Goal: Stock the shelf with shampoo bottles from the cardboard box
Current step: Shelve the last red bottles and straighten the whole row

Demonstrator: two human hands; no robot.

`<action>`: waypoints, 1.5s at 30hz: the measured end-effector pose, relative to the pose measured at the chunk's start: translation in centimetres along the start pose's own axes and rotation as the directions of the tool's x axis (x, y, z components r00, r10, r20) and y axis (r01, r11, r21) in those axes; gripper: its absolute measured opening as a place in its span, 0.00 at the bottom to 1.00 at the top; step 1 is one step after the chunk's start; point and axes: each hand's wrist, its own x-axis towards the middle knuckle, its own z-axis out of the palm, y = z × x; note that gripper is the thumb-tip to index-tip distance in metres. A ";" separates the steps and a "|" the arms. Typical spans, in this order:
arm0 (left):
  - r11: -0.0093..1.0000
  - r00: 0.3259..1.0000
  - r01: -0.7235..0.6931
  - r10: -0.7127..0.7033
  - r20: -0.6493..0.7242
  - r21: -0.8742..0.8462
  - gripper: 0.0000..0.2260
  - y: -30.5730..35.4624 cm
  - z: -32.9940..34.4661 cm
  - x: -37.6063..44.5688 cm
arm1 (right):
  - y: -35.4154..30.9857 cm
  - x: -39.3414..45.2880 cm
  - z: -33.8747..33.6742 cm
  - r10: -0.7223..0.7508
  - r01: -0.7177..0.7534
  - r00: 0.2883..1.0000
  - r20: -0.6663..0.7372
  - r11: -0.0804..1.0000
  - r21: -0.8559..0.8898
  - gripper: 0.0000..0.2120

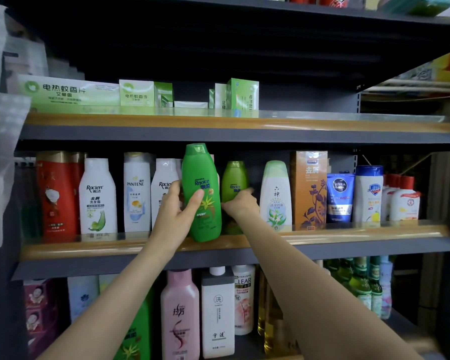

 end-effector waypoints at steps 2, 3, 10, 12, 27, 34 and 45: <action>1.000 1.000 0.001 -0.001 -0.003 0.010 0.08 -0.1 0.1 -0.1 | 0.2 -0.1 0.2 -0.006 0.006 1.000 0.003 1.000 -0.001 0.38; 1.000 1.000 0.003 -0.003 -0.006 0.011 0.08 -0.1 0.1 -0.1 | 0.3 -0.1 0.3 -0.006 0.006 1.000 0.003 1.000 0.006 0.37; 1.000 1.000 0.019 -0.019 0.005 -0.001 0.08 -0.2 0.1 -0.1 | 0.3 0.4 0.5 0.081 -0.094 0.992 0.100 0.987 0.130 0.39; 1.000 1.000 0.015 -0.015 -0.004 0.011 0.08 -0.1 0.1 -0.1 | 0.2 0.5 0.4 0.094 -0.115 0.988 0.125 0.977 0.178 0.38; 1.000 1.000 0.007 -0.007 0.001 0.025 0.07 -0.8 -0.5 0.2 | 0.3 -0.1 0.4 0.010 -0.011 1.000 0.014 0.998 0.059 0.39; 1.000 1.000 0.017 -0.017 0.004 0.015 0.09 -0.7 -0.2 0.3 | 0.2 0.1 0.5 0.031 -0.030 0.999 -0.019 0.997 0.071 0.35; 1.000 1.000 0.028 -0.028 0.012 0.000 0.08 -1.0 -0.4 0.3 | 0.1 -0.4 -0.2 0.021 -0.023 1.000 0.024 0.994 0.110 0.34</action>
